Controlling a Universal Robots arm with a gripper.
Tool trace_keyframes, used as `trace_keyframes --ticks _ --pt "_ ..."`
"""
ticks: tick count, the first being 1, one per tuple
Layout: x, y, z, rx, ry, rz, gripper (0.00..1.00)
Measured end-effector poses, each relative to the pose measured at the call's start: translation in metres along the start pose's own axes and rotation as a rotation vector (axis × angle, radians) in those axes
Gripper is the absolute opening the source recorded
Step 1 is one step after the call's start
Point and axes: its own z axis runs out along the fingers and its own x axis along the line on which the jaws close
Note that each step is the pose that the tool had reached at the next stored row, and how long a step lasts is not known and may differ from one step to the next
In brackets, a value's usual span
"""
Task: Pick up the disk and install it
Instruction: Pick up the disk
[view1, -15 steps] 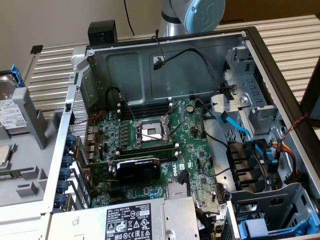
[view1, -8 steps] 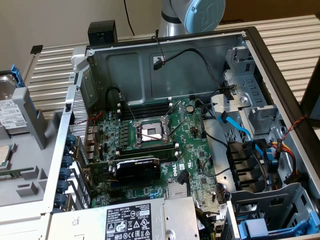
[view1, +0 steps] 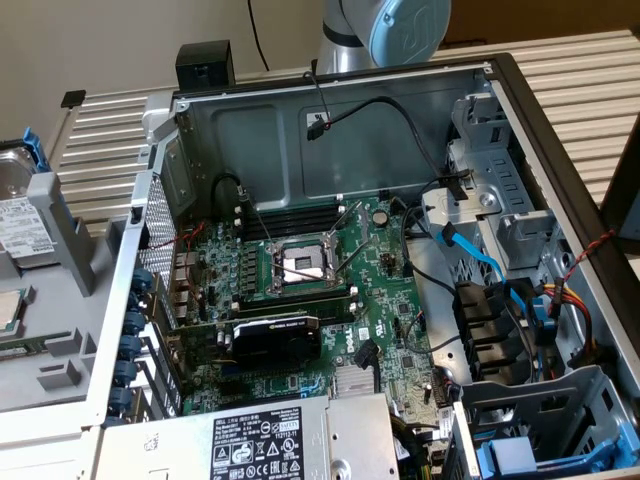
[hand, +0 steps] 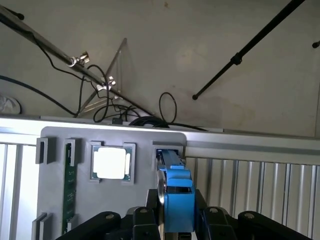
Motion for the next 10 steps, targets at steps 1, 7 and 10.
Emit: trace_keyframes --ticks 1,7,10 --pt "0.0 0.0 0.0 0.0 0.0 0.0 0.37" --pt "0.0 0.0 0.0 0.0 0.0 0.0 0.37" --pt "0.0 0.0001 -0.0006 0.0004 -0.0001 0.0 0.37"
